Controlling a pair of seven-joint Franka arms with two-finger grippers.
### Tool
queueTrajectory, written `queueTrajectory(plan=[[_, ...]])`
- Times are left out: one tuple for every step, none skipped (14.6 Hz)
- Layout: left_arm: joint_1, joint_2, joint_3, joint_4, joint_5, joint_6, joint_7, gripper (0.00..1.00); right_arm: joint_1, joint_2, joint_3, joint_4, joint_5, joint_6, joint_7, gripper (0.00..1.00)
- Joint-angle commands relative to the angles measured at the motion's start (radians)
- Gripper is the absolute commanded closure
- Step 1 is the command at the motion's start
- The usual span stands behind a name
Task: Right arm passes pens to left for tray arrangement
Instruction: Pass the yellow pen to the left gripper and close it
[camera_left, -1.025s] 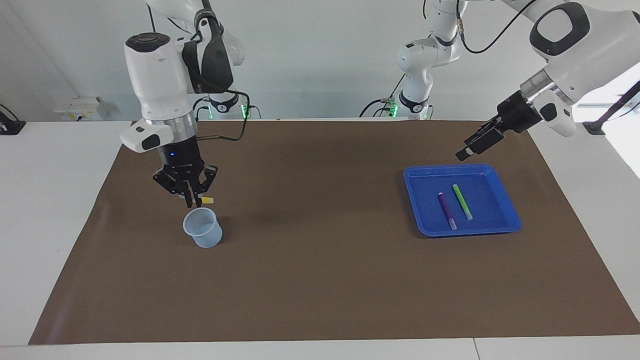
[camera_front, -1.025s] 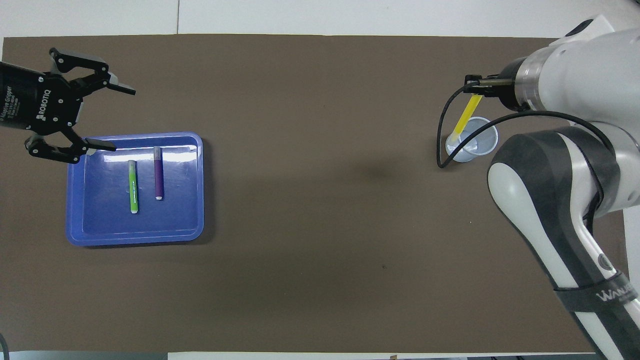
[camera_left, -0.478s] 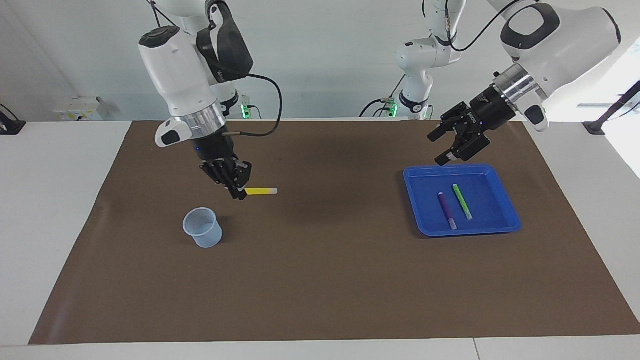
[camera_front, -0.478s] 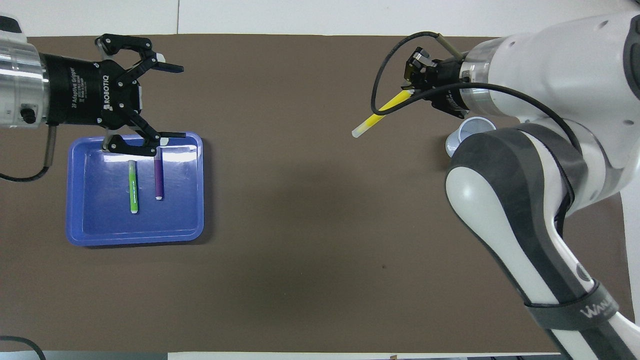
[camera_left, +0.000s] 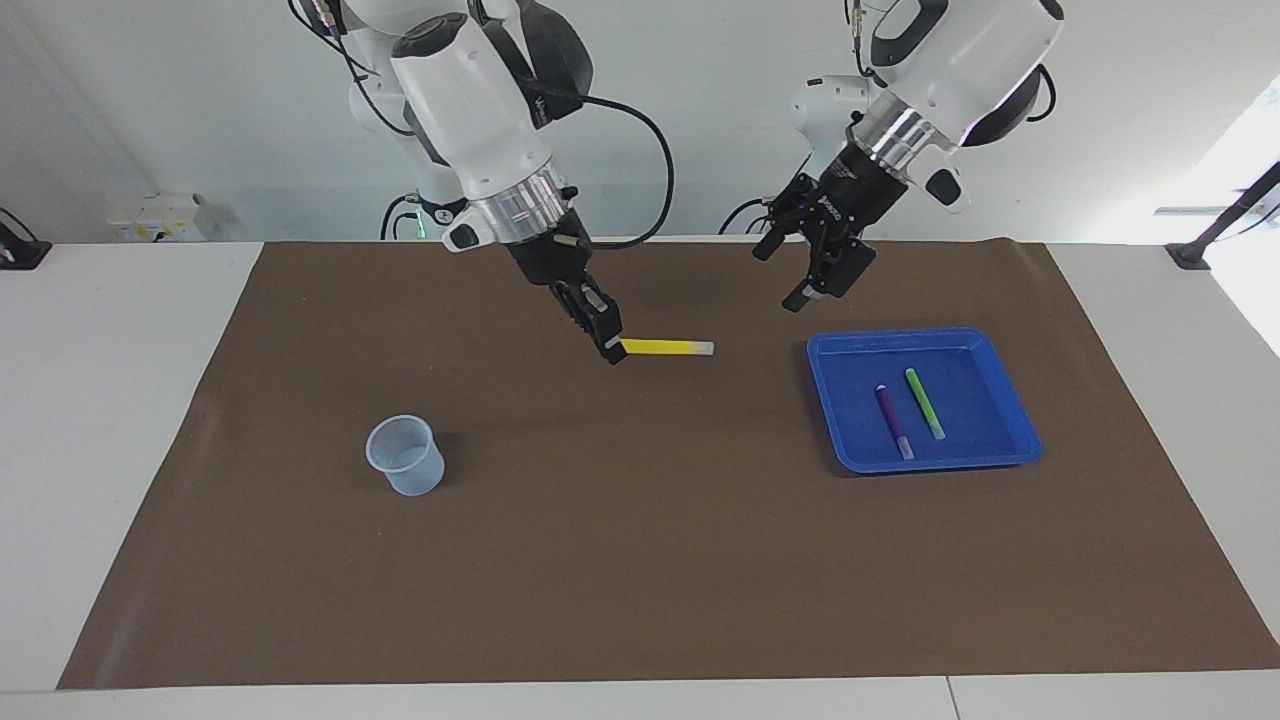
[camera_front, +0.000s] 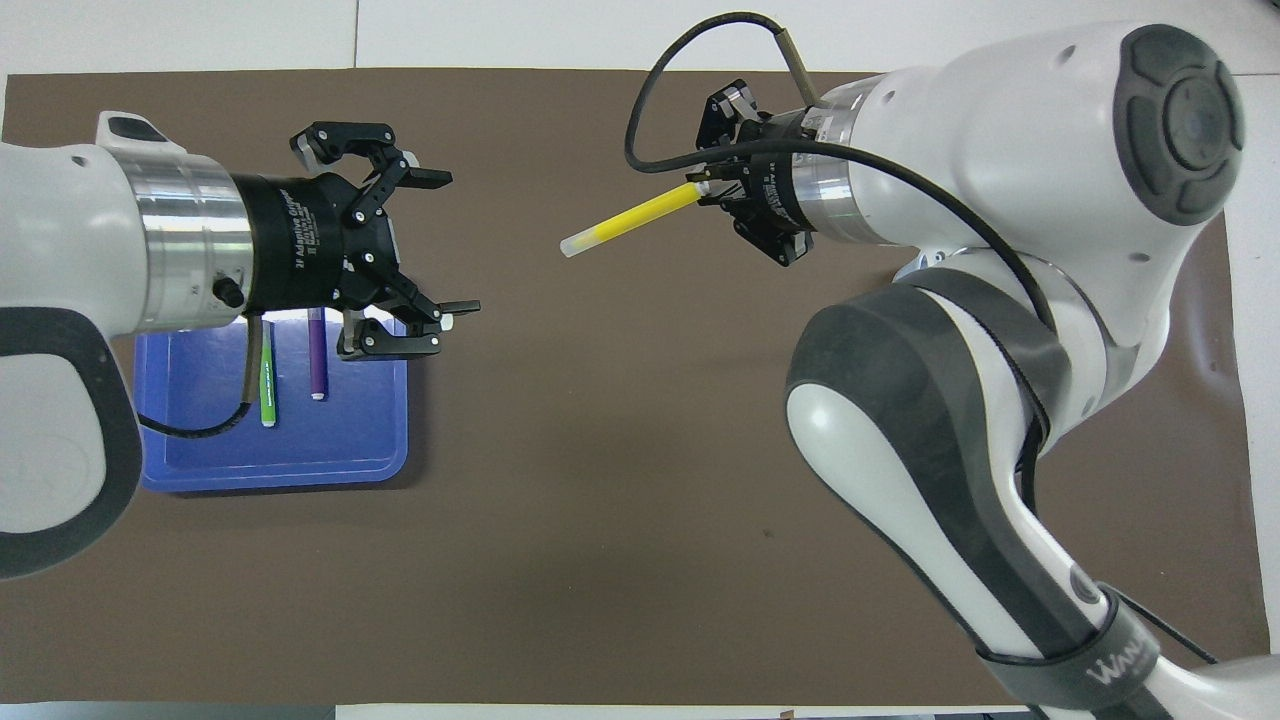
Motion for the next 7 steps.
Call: queueTrajectory(plan=[[-0.071, -0.047, 0.013, -0.08, 0.063, 0.074, -0.091, 0.0, -0.01, 0.026, 0.059, 0.032, 0.003, -0.004, 0.12, 1.0], [-0.085, -0.056, 0.012, -0.088, 0.095, 0.092, -0.113, 0.0, -0.008, 0.026, 0.073, 0.032, 0.003, -0.004, 0.13, 1.0], [-0.103, -0.057, 0.012, -0.099, 0.143, 0.104, -0.131, 0.0, -0.005, 0.026, 0.087, 0.032, 0.0, -0.004, 0.146, 1.0], [-0.106, -0.054, 0.01, -0.102, 0.165, 0.114, -0.147, 0.0, -0.002, 0.026, 0.093, 0.031, -0.002, -0.004, 0.153, 1.0], [-0.108, -0.048, 0.01, -0.102, 0.169, 0.117, -0.159, 0.0, -0.001, 0.026, 0.093, 0.031, -0.008, -0.004, 0.153, 1.0], [-0.108, -0.044, 0.01, -0.104, 0.186, 0.121, -0.162, 0.0, 0.004, 0.025, 0.098, 0.031, -0.019, -0.004, 0.153, 1.0], [-0.112, -0.039, 0.009, -0.104, 0.203, 0.132, -0.17, 0.0, 0.004, 0.025, 0.099, 0.031, -0.022, -0.004, 0.155, 1.0]])
